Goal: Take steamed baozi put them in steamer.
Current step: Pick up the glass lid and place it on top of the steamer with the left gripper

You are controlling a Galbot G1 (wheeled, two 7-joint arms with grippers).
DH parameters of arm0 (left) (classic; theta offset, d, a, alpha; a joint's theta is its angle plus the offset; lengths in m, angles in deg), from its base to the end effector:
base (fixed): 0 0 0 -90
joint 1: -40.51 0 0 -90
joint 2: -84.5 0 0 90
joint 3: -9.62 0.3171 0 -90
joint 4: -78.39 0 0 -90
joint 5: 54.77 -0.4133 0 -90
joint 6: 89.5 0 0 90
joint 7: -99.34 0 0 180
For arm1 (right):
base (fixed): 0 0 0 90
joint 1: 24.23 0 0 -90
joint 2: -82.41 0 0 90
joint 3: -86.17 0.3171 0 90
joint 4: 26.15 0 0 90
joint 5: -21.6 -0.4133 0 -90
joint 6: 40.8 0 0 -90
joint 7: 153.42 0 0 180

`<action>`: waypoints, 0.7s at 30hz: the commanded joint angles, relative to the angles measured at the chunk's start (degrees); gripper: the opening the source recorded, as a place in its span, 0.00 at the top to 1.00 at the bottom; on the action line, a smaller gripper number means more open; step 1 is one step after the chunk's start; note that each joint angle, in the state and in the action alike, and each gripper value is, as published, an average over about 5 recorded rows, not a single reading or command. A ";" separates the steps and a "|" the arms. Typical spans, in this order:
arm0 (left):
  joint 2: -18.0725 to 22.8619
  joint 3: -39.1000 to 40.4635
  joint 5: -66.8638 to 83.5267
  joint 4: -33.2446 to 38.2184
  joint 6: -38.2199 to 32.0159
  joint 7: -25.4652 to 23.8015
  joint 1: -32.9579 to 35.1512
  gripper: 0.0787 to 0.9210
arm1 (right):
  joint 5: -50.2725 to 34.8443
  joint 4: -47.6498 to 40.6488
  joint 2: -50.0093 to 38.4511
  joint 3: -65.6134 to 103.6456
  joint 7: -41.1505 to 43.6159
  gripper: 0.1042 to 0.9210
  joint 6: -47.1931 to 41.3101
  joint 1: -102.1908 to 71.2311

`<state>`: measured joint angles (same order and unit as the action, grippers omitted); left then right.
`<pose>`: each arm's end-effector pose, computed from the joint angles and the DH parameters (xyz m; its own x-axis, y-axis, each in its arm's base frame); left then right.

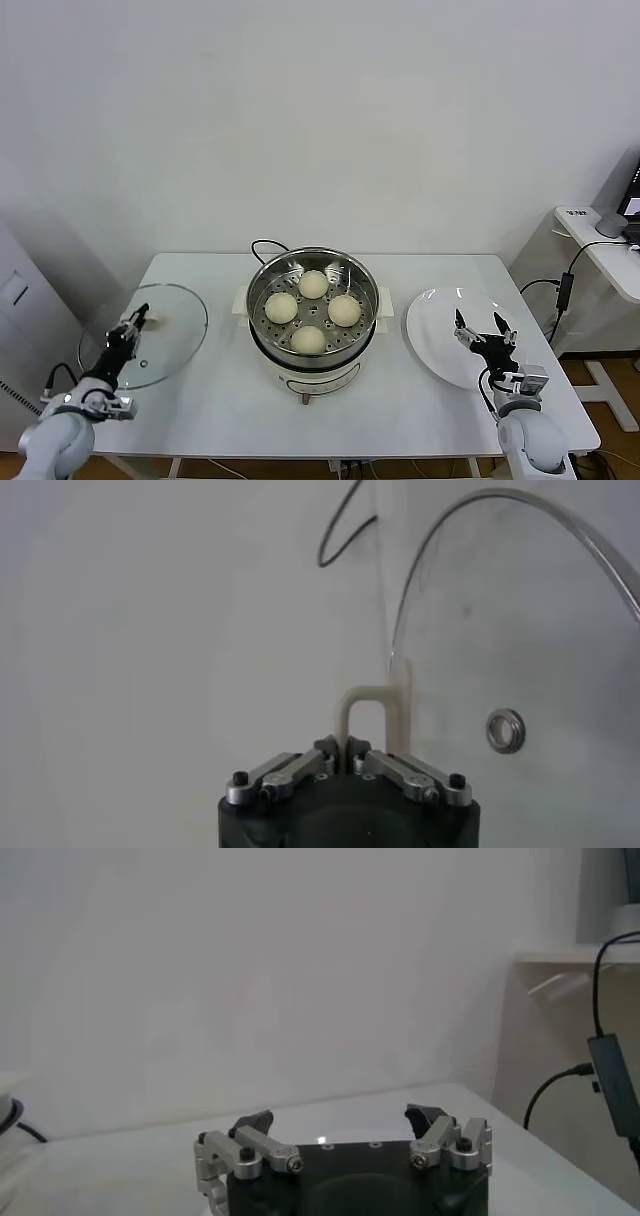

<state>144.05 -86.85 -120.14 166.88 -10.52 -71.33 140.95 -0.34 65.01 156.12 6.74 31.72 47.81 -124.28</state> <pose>0.3568 0.2064 -0.3293 -0.9954 0.0959 0.0044 -0.0040 -0.0868 0.9962 0.3520 -0.1594 -0.3417 -0.9897 0.0796 0.1188 0.0898 0.9925 0.0834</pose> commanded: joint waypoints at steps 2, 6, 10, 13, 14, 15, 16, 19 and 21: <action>-6.11 0.96 12.92 10.82 7.43 -10.41 -4.01 0.96 | 1.44 0.15 -0.41 0.50 0.76 0.12 -0.01 -0.11; -8.12 2.08 15.84 14.69 10.73 -14.29 -5.03 0.96 | 2.20 0.14 -0.77 0.60 1.08 0.12 0.00 -0.13; -9.17 4.02 15.85 18.78 14.12 -17.48 -5.18 0.96 | 2.33 0.06 -0.93 0.46 1.12 0.12 -0.04 0.08; -9.33 5.94 14.20 21.53 17.25 -18.67 -5.08 0.96 | 2.35 -0.13 -1.15 0.11 1.14 0.12 -0.07 0.46; -9.31 6.81 13.25 22.29 18.59 -18.90 -5.15 0.96 | 2.34 -0.19 -1.23 0.04 1.14 0.12 -0.08 0.55; -9.34 8.02 12.41 23.19 20.26 -19.03 -5.36 0.96 | 2.33 -0.23 -1.32 0.00 1.15 0.12 -0.09 0.60; -9.40 9.44 11.55 24.12 22.14 -19.18 -5.66 0.96 | 2.32 -0.26 -1.42 0.00 1.15 0.12 -0.09 0.62; -9.85 13.88 10.04 26.78 27.35 -19.70 -6.79 0.96 | 2.30 -0.33 -1.66 0.05 1.17 0.12 -0.08 0.62; -9.91 16.41 9.26 28.07 29.47 -20.15 -7.69 0.96 | 2.29 -0.41 -1.72 0.06 1.19 0.12 -0.07 0.62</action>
<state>135.98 -80.54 -108.96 184.84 4.66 -86.64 136.00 1.65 64.74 154.54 6.91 32.81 47.78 -123.80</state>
